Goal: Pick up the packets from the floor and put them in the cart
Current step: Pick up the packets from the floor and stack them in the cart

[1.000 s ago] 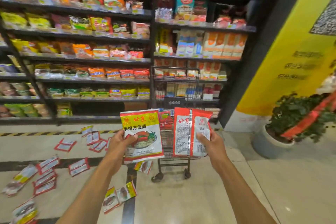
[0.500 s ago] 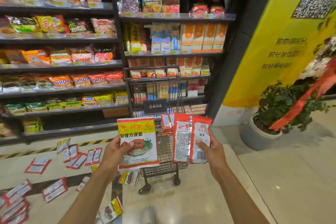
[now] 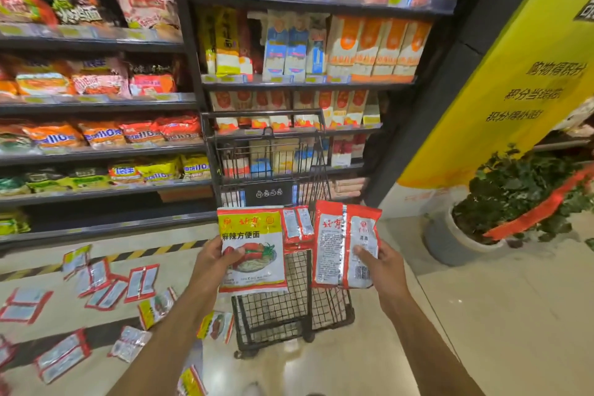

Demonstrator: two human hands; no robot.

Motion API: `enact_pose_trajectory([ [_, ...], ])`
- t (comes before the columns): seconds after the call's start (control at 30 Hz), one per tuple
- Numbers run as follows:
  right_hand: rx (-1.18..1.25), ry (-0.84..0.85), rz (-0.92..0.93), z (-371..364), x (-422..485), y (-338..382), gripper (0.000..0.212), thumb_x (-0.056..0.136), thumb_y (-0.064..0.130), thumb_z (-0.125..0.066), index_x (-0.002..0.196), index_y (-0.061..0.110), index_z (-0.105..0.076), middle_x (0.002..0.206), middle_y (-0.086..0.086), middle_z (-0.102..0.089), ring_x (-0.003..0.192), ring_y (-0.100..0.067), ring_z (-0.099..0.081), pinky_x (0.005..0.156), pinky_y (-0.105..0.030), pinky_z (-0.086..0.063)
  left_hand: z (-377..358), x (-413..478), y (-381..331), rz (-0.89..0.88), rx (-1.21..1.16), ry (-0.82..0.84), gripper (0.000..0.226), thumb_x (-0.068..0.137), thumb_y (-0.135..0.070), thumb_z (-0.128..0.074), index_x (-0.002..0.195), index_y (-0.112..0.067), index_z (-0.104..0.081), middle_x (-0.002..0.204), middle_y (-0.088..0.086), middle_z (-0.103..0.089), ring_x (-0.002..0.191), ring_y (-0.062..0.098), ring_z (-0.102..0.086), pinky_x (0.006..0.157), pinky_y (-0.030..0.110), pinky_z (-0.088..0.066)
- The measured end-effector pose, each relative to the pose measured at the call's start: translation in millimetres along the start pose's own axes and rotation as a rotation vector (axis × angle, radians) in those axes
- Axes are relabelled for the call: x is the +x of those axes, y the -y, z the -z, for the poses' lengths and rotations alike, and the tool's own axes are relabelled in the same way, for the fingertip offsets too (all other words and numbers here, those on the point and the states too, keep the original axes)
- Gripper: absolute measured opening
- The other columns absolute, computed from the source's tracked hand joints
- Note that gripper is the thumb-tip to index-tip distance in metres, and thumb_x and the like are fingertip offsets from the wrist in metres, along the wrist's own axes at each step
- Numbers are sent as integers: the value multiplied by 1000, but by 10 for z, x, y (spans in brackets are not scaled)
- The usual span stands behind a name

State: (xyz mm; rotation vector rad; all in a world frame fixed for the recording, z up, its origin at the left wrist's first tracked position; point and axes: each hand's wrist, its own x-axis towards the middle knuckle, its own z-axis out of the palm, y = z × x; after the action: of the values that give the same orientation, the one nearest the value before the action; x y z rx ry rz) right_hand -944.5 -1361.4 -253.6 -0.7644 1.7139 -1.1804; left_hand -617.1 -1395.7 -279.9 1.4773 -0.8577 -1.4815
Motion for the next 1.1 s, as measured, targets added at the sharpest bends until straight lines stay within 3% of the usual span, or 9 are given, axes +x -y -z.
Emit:
enact_pose_trajectory([
  [0.17,-37,4,-49,-325,527,-70,27,94,11,-76,120,15,-70,104,-3,-81,88,-26,-80,82,-51,-65,-66,496,26,52,-16,-37,25,93,-8,-74,117,-16,-70,107,4,-81,95,29,-79,80,43,-64],
  [0.4,-124,103,-146,-770,1533,-343,28,95,16,-76,121,16,-66,110,-6,-80,89,-27,-80,84,-56,-64,-260,1370,89,156,-6,-90,23,94,-10,-74,109,-25,-66,115,3,-74,107,30,-71,89,42,-58],
  [0.53,-145,125,-200,-1028,2223,-513,26,95,10,-74,120,11,-65,103,-3,-80,80,-18,-80,65,-34,-66,-469,1965,142,247,-52,-155,38,96,7,-64,86,-27,-52,74,3,-63,64,9,-69,53,18,-49],
  [0.6,-162,127,-224,-1186,2588,-630,23,96,8,-73,117,10,-64,98,2,-78,72,-10,-79,54,-21,-59,-553,2316,223,313,-61,-181,42,96,9,-64,81,-27,-48,56,-12,-62,51,-3,-65,49,12,-48],
  [0.67,-203,123,-263,-1332,2976,-827,27,96,8,-74,121,10,-66,100,-3,-80,76,-17,-80,60,-32,-64,-585,2703,407,355,-44,-212,39,95,6,-67,79,-24,-49,52,-17,-61,57,1,-66,53,15,-49],
  [0.77,-311,133,-281,-1589,3523,-1163,31,95,7,-75,124,10,-66,107,-7,-79,87,-26,-79,81,-53,-65,-594,3266,758,401,32,-232,25,97,7,-65,86,-14,-56,70,3,-58,59,6,-66,53,14,-50],
  [0.9,-452,124,-257,-1939,4096,-1610,37,97,5,-70,132,6,-58,110,-7,-69,88,-14,-69,75,-19,-55,-558,3978,1337,415,49,-298,22,94,10,-64,92,-11,-61,62,-9,-62,68,21,-66,58,26,-53],
  [1.0,-588,179,-215,-2105,4376,-1910,41,94,28,-67,130,12,-57,107,-6,-66,101,-30,-67,83,-31,-48,-422,4416,1827,484,-17,-340,18,96,11,-58,91,-6,-55,73,2,-70,70,29,-71,49,27,-56],
  [1.1,-576,148,-163,-2190,4567,-2229,53,82,37,-60,126,8,-61,101,0,-67,93,-28,-68,74,-24,-47,-360,4696,2109,476,-72,-347,10,96,11,-55,105,7,-54,78,13,-77,70,34,-78,50,36,-62],
])
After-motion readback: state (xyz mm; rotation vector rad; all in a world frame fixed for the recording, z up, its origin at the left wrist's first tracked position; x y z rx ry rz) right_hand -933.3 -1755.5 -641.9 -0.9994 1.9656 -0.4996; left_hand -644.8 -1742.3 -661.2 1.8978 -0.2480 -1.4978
